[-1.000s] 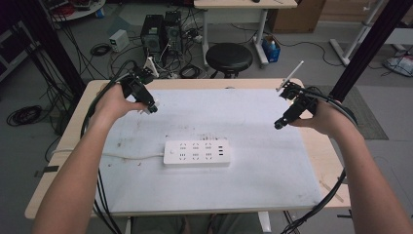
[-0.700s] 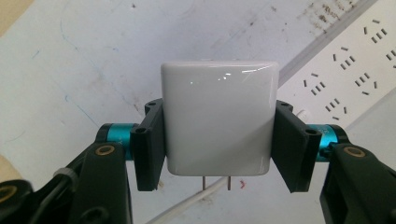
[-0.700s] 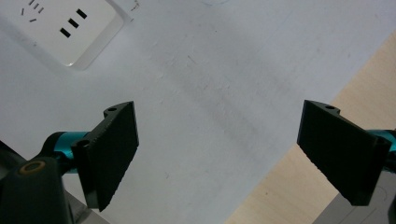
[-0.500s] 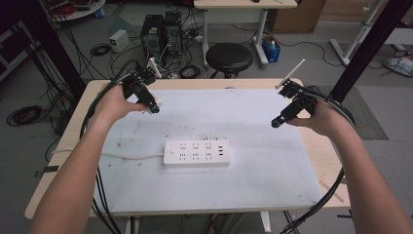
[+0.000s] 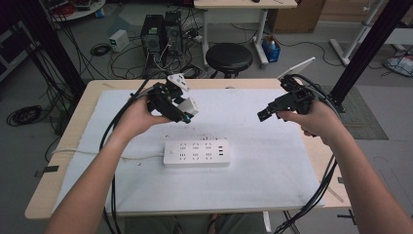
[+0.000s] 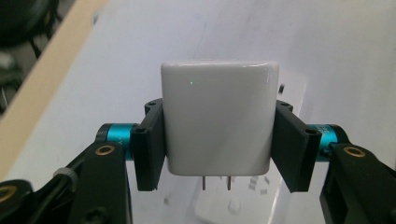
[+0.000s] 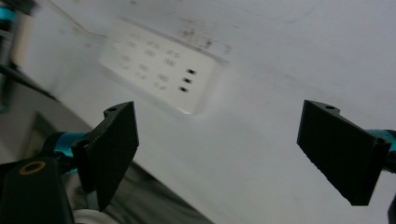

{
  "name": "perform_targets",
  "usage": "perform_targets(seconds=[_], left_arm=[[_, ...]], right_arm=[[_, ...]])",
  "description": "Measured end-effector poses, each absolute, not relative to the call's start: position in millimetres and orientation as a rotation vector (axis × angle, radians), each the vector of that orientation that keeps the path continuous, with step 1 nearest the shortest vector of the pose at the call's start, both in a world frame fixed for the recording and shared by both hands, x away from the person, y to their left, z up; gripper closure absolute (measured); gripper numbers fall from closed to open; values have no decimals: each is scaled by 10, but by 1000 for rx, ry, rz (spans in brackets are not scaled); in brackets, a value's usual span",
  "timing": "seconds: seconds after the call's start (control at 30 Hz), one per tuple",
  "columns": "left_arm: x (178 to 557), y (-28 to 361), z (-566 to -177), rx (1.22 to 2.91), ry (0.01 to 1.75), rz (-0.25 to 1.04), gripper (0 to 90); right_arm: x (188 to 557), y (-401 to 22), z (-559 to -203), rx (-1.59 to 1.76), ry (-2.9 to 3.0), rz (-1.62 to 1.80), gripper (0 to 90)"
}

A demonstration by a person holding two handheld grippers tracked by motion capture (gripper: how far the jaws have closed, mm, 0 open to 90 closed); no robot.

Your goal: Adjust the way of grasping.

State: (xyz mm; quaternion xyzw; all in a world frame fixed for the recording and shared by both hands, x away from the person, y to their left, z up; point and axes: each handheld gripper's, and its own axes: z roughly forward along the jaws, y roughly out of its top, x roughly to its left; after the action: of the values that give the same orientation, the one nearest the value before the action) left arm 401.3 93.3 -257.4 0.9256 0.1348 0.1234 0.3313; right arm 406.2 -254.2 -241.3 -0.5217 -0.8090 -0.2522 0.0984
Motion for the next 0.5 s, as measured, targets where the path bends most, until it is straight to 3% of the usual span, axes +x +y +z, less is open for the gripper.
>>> perform_targets(seconds=[0.23, 0.3, 0.43, 0.5], left_arm=[[3889, 602, -2648, 2323, 173, 328, 425], [3870, 521, -2670, 2301, 156, 322, 424], [3855, 427, -2702, 2300, 137, 326, 425], [3826, 255, -2761, 2314, 111, 322, 425]], right_arm=[[4037, -2404, -2461, -1491, -2148, -904, 171], [4025, -2362, -2480, -1470, -2100, -938, 234], [4017, -2317, -2507, -1462, -2065, -958, 257], [4017, -2224, -2566, -1430, -2003, -976, 326]])
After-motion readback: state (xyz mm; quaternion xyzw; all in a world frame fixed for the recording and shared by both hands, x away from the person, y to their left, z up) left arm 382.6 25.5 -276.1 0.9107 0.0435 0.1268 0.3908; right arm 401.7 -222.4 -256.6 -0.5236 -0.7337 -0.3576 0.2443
